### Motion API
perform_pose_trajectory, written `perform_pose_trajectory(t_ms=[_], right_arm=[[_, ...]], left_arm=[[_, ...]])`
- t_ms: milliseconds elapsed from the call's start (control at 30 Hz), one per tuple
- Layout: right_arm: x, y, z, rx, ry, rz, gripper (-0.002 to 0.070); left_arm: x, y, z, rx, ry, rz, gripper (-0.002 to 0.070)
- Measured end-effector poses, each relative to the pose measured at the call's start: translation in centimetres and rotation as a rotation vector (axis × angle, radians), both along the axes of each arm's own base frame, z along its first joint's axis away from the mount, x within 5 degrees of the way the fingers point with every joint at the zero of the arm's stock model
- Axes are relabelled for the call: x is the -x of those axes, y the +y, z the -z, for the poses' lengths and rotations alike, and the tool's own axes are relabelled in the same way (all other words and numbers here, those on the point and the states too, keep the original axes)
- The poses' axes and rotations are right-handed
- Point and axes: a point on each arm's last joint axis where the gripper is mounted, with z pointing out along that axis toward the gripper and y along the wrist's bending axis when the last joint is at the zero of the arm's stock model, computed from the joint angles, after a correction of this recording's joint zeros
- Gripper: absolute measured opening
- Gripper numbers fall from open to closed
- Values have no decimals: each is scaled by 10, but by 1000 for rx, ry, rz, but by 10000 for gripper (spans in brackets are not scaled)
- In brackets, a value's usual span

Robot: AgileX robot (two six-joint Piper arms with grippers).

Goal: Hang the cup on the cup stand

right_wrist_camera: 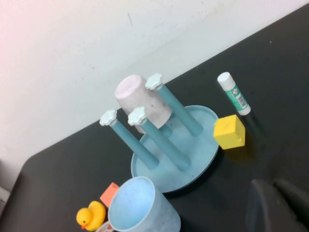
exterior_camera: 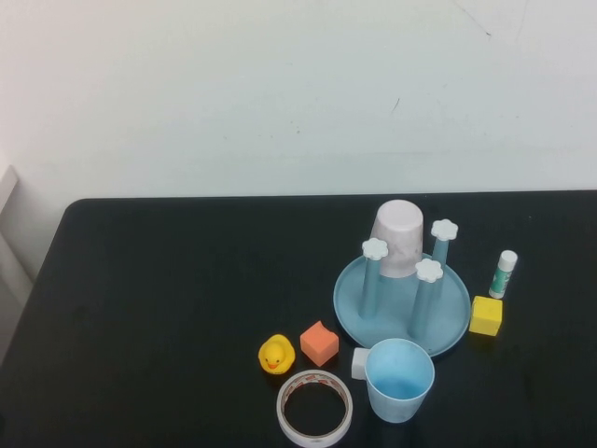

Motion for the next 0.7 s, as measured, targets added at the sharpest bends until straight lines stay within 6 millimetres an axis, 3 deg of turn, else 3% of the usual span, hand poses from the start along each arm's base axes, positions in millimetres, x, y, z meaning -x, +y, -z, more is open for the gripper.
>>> perform_pose_trajectory(t_ms=[200, 300, 367, 533, 700], right_arm=[[0, 0, 0, 21, -2, -10, -1], [0, 0, 0, 22, -3, -11, -1], [0, 0, 0, 31, -4, -15, -1], [0, 1, 0, 42, -6, -19, -1], [0, 2, -1, 72, -21, -44, -1]], left_arm=[[-24, -10, -44, -406, 237, 216, -1], [-47, -13, -67, -551, 304, 326, -1], [-77, -16, -82, -639, 369, 427, -1], [-134, -25, -87, -734, 517, 593, -1], [-181, -59, -76, -905, 670, 753, -2]])
